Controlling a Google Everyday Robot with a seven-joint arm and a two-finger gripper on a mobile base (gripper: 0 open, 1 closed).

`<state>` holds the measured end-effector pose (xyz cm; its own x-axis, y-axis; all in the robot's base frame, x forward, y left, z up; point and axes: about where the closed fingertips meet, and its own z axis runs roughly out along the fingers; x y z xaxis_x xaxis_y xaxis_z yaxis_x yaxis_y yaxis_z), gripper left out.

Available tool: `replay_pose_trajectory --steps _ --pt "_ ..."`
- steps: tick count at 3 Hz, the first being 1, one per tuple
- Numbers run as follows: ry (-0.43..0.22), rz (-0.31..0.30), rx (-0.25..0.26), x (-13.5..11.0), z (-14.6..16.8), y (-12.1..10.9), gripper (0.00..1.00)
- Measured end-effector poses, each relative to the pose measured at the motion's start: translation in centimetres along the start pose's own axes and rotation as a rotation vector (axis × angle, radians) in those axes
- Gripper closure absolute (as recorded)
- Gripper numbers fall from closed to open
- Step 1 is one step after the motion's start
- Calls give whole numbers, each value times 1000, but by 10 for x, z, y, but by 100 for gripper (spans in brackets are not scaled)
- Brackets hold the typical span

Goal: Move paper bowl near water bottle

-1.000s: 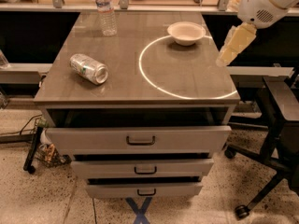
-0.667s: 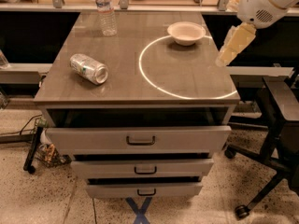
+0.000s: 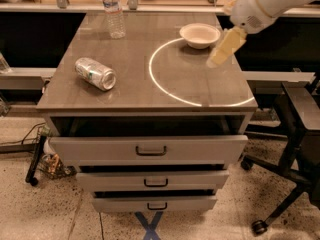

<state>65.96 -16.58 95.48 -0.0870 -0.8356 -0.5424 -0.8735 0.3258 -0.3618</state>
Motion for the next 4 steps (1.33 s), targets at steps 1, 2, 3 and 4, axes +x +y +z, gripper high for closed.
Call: replay_pose_trajectory --steps 1,2,3,4 --pt "-63 20 9 -20 35 -19 0" --pt "-99 76 22 -29 63 -37 0" --pt "-120 135 46 -31 97 -54 0" --pt "-125 184 92 -25 126 -80 0"
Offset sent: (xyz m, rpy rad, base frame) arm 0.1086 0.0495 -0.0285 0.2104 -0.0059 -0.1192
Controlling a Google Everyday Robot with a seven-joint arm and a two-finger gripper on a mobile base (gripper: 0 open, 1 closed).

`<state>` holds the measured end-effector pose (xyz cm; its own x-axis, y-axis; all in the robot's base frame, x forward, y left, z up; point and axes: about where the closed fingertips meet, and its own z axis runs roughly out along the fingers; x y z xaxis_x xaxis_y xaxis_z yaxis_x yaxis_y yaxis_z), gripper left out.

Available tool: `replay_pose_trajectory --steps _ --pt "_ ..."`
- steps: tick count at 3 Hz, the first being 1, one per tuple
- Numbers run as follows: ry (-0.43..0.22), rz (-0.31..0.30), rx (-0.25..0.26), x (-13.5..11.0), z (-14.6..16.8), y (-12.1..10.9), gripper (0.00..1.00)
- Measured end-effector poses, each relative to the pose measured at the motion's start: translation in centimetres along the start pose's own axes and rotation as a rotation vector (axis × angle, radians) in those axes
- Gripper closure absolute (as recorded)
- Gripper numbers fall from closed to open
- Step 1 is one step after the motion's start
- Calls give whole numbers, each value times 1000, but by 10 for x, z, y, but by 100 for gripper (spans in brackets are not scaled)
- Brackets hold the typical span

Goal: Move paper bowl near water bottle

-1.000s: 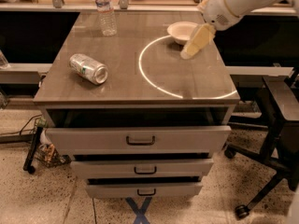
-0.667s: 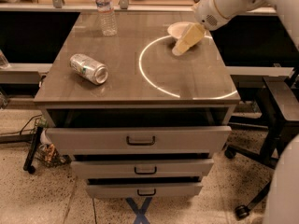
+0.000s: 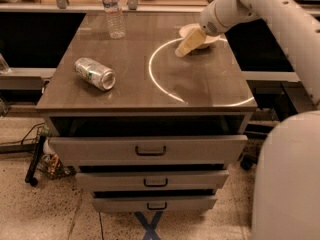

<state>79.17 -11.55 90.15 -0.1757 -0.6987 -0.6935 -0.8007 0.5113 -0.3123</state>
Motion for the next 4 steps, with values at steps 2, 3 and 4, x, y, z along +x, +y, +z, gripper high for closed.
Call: replay_pose_trajectory --steps 2,3,4 --pt "24 100 66 26 42 -44 3" --pt "40 115 71 35 48 -50 26" --pt "48 121 64 40 53 -49 49"
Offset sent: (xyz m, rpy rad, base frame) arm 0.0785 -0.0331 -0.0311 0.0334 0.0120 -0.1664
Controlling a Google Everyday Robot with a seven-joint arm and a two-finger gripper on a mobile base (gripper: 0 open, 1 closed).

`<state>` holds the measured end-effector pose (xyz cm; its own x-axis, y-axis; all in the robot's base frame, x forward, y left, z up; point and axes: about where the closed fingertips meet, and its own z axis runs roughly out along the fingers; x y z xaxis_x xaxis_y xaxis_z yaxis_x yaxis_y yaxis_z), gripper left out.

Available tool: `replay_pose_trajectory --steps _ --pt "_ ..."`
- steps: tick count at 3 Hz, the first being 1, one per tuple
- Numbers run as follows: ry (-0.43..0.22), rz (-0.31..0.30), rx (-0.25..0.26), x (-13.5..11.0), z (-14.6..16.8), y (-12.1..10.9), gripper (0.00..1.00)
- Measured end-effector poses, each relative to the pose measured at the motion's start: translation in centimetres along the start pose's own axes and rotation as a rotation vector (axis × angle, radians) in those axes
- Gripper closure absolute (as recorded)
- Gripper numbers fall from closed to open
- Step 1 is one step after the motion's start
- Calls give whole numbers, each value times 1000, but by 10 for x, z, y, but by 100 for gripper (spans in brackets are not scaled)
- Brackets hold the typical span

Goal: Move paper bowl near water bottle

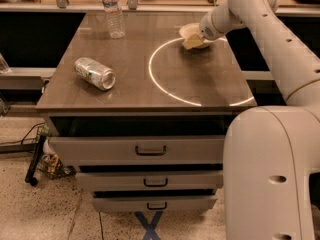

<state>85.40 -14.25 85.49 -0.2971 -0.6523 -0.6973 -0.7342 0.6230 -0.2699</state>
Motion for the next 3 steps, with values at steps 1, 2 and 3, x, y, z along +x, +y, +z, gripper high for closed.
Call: replay_pose_trajectory --steps 1,2,3 --pt "-17 -24 -7 -8 -4 4 80" --pt "-61 -98 15 -33 -23 6 99" --pt "-99 -234 86 -64 -61 6 100"
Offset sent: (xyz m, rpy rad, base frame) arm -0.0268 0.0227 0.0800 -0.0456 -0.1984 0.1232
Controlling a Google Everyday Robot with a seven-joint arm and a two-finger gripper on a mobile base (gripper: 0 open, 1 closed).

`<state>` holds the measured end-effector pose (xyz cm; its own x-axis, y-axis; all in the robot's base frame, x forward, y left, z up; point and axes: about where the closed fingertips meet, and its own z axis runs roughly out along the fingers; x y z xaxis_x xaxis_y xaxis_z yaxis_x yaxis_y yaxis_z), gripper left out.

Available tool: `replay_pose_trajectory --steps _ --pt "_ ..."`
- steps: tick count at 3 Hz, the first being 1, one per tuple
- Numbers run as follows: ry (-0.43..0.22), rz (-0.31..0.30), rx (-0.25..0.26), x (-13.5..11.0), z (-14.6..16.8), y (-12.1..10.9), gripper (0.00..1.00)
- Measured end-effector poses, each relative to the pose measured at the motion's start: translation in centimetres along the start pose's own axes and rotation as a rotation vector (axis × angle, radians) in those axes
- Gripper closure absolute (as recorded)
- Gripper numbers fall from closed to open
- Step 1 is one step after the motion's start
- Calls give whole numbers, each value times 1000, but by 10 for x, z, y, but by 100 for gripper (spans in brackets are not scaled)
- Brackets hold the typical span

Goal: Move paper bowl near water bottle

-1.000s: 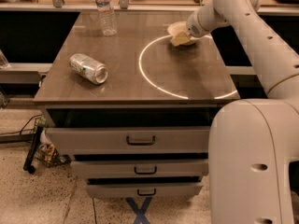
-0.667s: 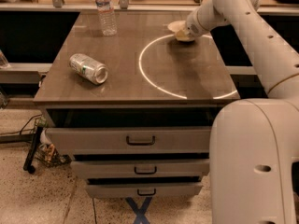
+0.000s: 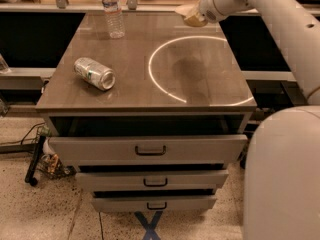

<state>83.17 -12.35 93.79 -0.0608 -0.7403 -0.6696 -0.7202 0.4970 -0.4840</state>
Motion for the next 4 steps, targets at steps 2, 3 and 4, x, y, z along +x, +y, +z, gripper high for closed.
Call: replay_pose_trajectory --steps 2,3,4 --pt "-20 -37 5 -13 -6 3 100" --pt "-81 -92 -44 -36 15 24 100" --pt "-146 -159 -102 -60 45 51 100"
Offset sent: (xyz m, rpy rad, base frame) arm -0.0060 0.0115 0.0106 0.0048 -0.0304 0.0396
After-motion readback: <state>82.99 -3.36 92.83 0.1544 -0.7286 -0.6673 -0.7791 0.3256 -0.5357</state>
